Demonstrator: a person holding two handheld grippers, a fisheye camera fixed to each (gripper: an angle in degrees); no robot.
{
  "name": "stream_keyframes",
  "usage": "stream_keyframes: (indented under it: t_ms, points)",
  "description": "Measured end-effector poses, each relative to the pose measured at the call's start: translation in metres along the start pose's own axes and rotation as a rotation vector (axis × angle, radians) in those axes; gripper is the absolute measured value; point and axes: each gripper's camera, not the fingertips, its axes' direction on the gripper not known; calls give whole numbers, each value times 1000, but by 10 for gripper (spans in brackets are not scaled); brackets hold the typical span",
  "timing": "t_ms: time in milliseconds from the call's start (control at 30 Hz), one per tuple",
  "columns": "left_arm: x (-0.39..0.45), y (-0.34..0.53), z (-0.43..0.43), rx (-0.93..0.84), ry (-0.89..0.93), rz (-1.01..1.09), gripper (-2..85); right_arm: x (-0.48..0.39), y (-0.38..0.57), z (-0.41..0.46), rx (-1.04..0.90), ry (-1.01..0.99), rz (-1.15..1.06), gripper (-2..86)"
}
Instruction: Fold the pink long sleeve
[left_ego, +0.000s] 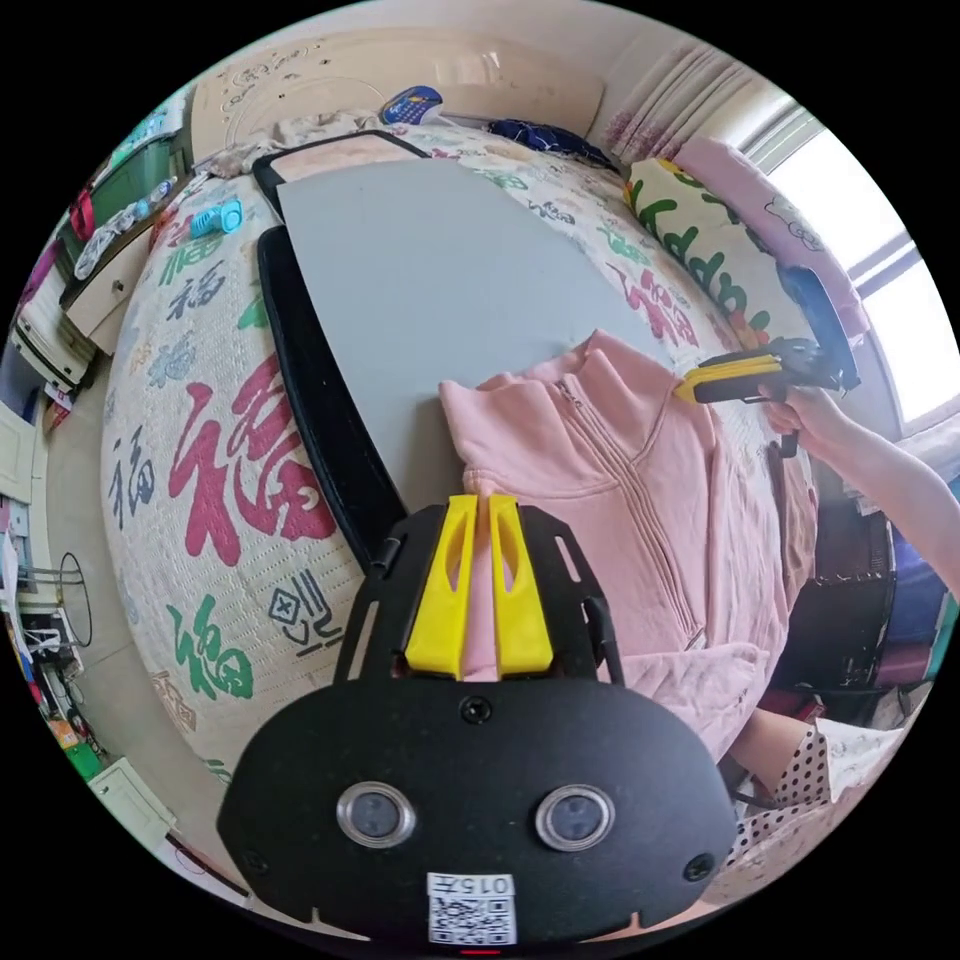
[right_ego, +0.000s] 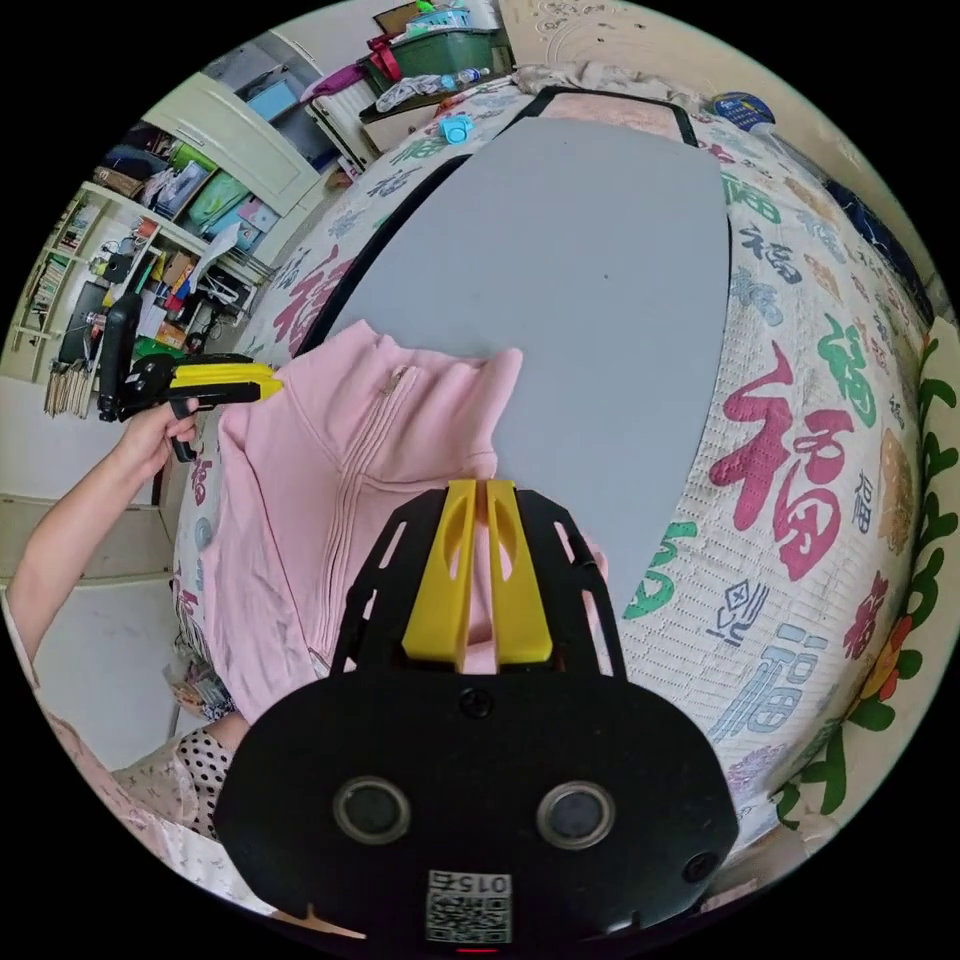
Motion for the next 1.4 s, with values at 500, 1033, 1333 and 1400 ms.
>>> stream_keyframes:
  t_ms: [500,1033,1333,1400]
  points:
    - [108,176,-134,400,-45,337,10,-83,256,-207,136,-166,-264,2]
    - [131,409,12,40,312,-556,122,-72,464,-99,-162,-410,400,114]
    - [148,401,45,-68,275,-527,86,-98,451,-86,-255,-585,387,49]
    - [155,398,44,-83,267,-476,61,-93,457,-106,-236,-578,397,28]
